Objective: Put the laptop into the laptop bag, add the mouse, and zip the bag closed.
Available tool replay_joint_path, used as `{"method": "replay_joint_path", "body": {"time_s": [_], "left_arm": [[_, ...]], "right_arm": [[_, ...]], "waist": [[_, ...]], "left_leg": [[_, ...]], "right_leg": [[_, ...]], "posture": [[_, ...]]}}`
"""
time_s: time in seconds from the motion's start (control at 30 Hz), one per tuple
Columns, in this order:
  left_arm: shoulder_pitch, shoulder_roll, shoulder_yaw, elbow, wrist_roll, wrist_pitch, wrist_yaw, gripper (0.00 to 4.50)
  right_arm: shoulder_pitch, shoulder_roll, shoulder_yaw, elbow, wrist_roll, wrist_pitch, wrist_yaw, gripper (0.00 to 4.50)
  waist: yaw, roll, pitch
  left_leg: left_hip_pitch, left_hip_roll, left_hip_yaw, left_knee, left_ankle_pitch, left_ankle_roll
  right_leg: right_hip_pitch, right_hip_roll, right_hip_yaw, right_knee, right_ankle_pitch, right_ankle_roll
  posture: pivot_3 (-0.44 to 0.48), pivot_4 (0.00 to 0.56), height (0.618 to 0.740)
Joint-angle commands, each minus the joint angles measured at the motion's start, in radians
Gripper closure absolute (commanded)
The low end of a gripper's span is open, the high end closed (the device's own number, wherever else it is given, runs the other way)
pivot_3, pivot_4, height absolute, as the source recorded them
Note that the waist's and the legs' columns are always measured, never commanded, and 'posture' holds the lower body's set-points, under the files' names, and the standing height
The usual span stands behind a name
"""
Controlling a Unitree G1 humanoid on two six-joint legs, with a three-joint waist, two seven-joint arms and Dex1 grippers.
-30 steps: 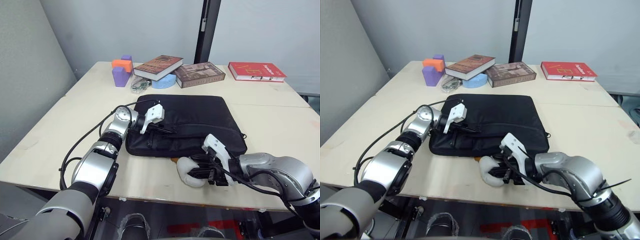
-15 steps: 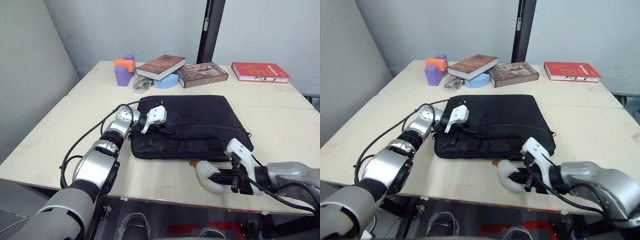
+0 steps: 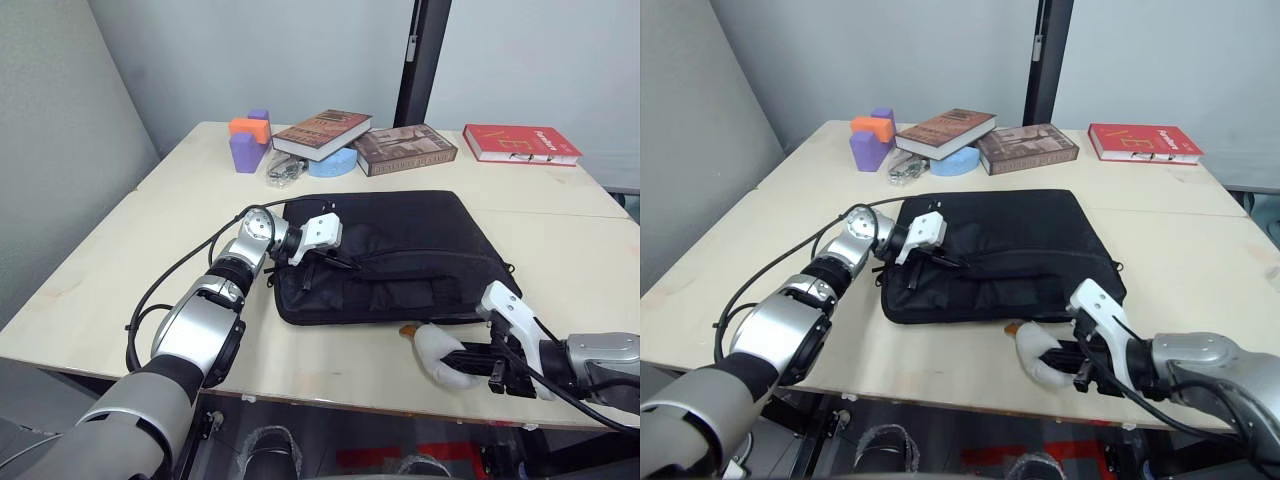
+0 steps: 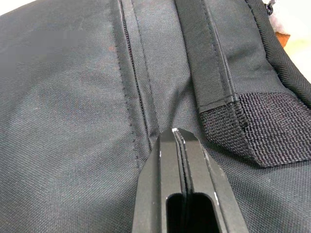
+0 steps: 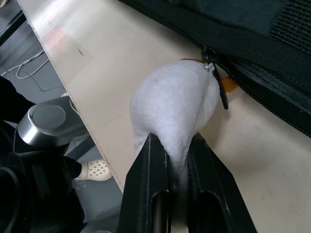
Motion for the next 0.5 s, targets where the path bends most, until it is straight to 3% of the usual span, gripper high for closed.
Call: {"method": "replay_joint_path", "body": {"time_s": [0.03, 0.2, 0.33, 0.5], "left_arm": [[0.016, 0.007, -0.012, 0.037, 0.04, 0.027, 0.011, 4.5], [0.033, -0.007, 0.002, 0.02, 0.019, 0.027, -0.006, 4.5], [0.049, -0.032, 0.049, -0.004, -0.033, 0.083, -0.039, 4.5], [0.093, -0.025, 0.035, -0.015, -0.004, 0.062, -0.03, 4.5]], "right_arm": [[-0.019, -0.043, 0.02, -0.039, -0.006, -0.006, 0.033, 4.47], [-0.074, -0.095, 0.101, -0.006, -0.08, -0.038, 0.056, 4.47], [-0.146, -0.082, 0.154, 0.022, -0.102, -0.04, 0.06, 4.47], [-0.195, -0.05, 0.188, 0.019, -0.09, -0.026, 0.058, 4.47]], "waist": [[-0.001, 0.0, 0.0], [-0.002, 0.0, 0.0], [-0.004, 0.0, 0.0], [-0.007, 0.0, 0.0]], "left_leg": [[0.0, 0.0, 0.0, 0.0, 0.0, 0.0], [0.001, 0.0, 0.0, 0.0, 0.0, 0.0], [0.001, 0.0, 0.0, 0.0, 0.0, 0.0], [0.0, 0.0, 0.0, 0.0, 0.0, 0.0]], "right_leg": [[0.0, 0.0, 0.0, 0.0, 0.0, 0.0], [0.001, 0.0, 0.0, 0.0, 0.0, 0.0], [0.001, 0.0, 0.0, 0.0, 0.0, 0.0], [0.001, 0.0, 0.0, 0.0, 0.0, 0.0]], "posture": [[0.0, 0.15, 0.725], [0.0, 0.15, 0.725], [0.0, 0.15, 0.725], [0.0, 0.15, 0.725]]}}
